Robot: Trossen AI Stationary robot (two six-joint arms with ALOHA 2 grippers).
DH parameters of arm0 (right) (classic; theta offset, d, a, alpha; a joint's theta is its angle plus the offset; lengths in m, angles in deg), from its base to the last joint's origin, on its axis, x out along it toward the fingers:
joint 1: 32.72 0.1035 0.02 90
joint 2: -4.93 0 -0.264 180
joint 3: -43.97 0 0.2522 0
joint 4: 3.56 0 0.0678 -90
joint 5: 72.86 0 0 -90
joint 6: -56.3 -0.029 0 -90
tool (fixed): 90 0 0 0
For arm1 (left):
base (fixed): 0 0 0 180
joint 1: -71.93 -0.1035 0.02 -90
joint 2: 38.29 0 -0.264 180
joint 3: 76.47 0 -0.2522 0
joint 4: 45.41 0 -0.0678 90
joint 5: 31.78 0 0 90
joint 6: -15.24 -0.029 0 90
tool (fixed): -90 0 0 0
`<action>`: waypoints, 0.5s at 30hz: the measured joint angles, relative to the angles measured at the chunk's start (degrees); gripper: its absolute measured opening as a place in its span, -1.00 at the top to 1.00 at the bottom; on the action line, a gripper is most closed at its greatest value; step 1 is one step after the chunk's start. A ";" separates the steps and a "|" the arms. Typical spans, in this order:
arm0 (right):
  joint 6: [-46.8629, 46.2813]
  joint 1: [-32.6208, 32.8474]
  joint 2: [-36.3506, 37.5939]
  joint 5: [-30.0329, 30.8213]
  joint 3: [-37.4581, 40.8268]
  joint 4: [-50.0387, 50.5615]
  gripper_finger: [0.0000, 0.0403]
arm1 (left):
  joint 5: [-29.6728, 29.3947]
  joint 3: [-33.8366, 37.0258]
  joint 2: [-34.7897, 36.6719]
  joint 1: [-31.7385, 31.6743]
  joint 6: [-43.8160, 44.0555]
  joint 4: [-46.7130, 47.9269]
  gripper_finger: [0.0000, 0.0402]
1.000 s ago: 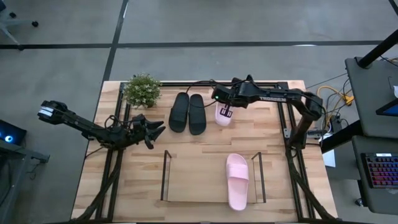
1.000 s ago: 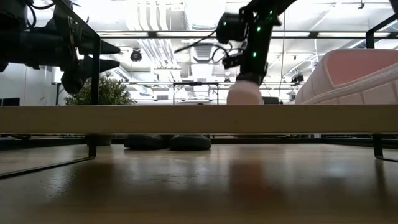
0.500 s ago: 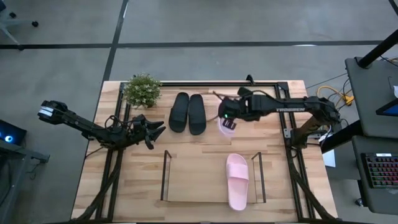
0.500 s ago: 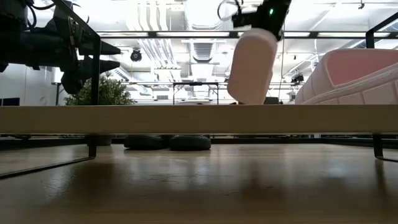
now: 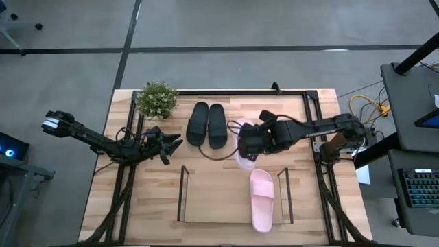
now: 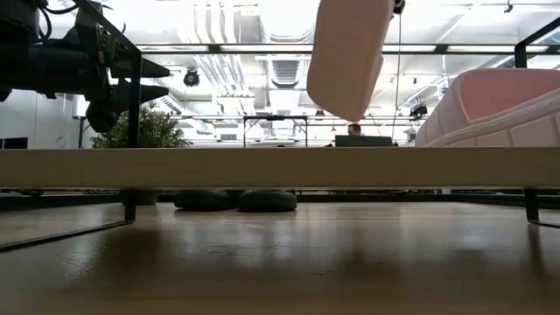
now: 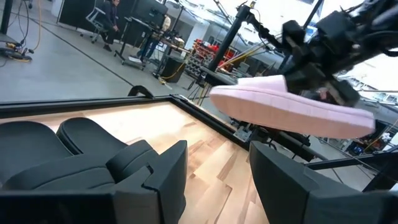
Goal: Pick and place slides into the shelf
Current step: Put the pink slide on the shelf
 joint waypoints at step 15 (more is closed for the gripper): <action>-11.47 9.52 -13.34 -0.15 -18.17 12.08 0.96 | 0.00 0.00 0.03 0.00 0.00 -0.04 0.20</action>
